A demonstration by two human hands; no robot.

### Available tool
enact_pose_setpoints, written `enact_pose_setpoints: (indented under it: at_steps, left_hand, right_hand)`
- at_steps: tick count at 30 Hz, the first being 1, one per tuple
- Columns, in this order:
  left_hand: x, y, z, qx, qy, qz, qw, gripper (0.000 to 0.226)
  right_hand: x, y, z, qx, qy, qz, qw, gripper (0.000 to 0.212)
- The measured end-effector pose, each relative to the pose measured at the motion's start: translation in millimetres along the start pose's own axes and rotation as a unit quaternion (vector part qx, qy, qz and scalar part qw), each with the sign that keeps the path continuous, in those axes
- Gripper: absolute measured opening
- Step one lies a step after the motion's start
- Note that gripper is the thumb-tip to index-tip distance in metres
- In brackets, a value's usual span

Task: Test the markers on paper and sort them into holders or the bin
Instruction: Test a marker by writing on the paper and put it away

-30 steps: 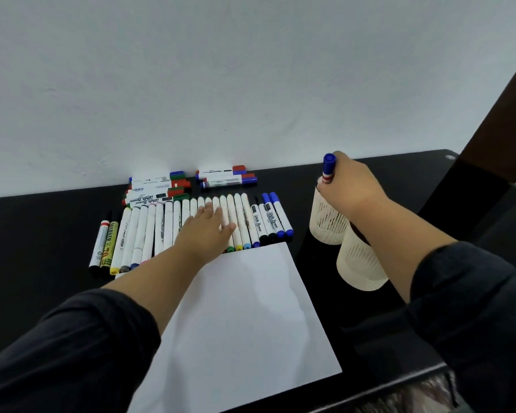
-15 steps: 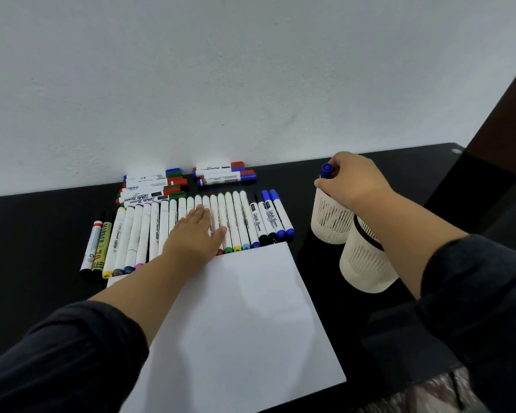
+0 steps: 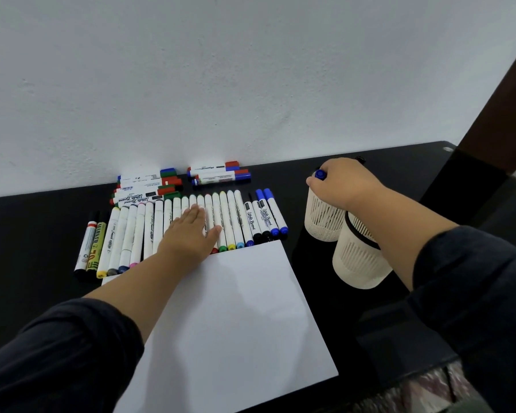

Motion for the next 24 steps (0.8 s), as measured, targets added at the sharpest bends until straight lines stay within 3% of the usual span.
enact_pose_setpoints:
  at_steps: [4, 15, 24]
  left_hand:
    - [-1, 4, 1, -0.009, 0.003, -0.015, 1.0, 0.067]
    - [6, 22, -23, 0.017, 0.012, -0.038, 0.999, 0.071]
    - [4, 21, -32, 0.005, 0.007, 0.013, 1.0, 0.071]
  right_hand:
    - [-5, 6, -4, 0.001, 0.039, 0.039, 0.998, 0.034]
    - [12, 4, -50, -0.189, 0.21, 0.074, 0.956, 0.036]
    - [49, -44, -101, -0.201, 0.295, 0.066, 0.932, 0.031]
Point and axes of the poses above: each hand's wrist, its own x-axis towards the middle knuckle, its own y-axis out of the back of the hand, z = x × y, the point moved 4 cm from there along x, towards the middle knuckle, and after that the axes turned 3 degrees about y, right-handed, at the moved point
